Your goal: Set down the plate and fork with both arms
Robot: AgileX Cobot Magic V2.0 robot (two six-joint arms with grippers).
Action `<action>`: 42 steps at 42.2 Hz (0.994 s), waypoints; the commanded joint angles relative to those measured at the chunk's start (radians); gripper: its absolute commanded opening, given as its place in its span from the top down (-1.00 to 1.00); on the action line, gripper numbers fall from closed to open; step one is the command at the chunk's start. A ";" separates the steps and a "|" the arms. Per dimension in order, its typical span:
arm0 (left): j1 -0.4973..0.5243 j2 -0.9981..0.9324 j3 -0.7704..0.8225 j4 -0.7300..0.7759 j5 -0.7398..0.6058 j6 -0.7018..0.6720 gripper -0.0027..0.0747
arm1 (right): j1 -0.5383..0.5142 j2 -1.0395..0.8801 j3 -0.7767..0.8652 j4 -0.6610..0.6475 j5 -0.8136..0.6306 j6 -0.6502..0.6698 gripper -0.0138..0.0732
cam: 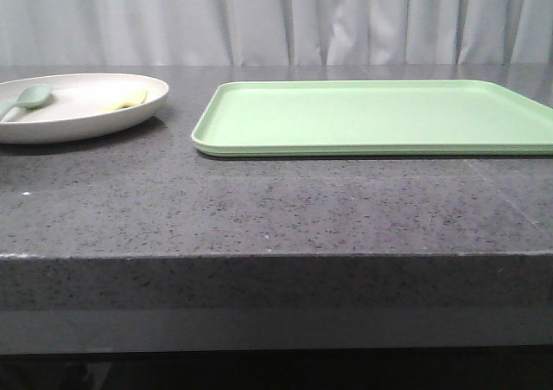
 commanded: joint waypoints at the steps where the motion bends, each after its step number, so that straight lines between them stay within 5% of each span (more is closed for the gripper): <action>1: 0.067 0.076 -0.100 -0.112 -0.022 0.123 -0.50 | -0.002 0.014 -0.034 -0.015 -0.083 -0.007 -0.63; 11: 0.233 0.278 -0.278 -0.519 0.111 0.434 -0.50 | -0.002 0.014 -0.034 -0.015 -0.083 -0.007 -0.63; 42: 0.220 0.726 -0.725 -0.517 0.308 0.463 -0.50 | -0.002 0.014 -0.034 -0.015 -0.083 -0.007 -0.63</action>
